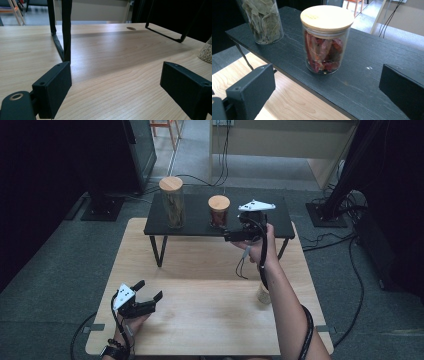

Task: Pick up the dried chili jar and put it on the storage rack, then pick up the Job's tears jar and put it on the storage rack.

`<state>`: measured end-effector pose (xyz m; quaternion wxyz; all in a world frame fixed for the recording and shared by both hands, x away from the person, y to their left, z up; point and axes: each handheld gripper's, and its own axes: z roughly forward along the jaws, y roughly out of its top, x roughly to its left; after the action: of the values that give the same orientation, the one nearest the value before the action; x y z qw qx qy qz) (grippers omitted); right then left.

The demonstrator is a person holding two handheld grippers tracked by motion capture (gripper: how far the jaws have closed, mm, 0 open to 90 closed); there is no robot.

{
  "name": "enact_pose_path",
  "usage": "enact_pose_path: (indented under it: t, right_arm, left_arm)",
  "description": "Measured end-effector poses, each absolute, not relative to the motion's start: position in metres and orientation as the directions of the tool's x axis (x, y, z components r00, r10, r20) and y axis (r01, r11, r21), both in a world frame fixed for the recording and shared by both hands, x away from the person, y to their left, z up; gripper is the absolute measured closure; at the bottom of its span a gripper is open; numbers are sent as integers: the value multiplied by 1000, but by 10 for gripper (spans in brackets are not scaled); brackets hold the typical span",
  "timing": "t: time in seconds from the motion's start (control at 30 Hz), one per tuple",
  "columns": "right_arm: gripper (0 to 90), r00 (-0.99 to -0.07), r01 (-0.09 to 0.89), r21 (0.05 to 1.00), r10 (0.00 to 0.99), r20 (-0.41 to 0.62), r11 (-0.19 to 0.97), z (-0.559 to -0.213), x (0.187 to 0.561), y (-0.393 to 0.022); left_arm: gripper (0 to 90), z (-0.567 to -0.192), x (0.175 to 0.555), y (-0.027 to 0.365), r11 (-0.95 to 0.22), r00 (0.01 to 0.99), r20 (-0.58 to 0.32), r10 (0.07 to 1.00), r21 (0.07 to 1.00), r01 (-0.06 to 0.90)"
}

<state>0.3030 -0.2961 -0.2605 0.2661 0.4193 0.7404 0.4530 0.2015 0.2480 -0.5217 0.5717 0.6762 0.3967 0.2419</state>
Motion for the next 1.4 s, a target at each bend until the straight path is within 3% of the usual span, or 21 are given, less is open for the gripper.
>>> enact_pose_path:
  t: [1.4]
  right_arm:
    - [2,-479,356,895,875,-72,269,-263,251,-349]
  left_arm:
    - [102,-522,204,251,-34,585,-129,801,965,260]
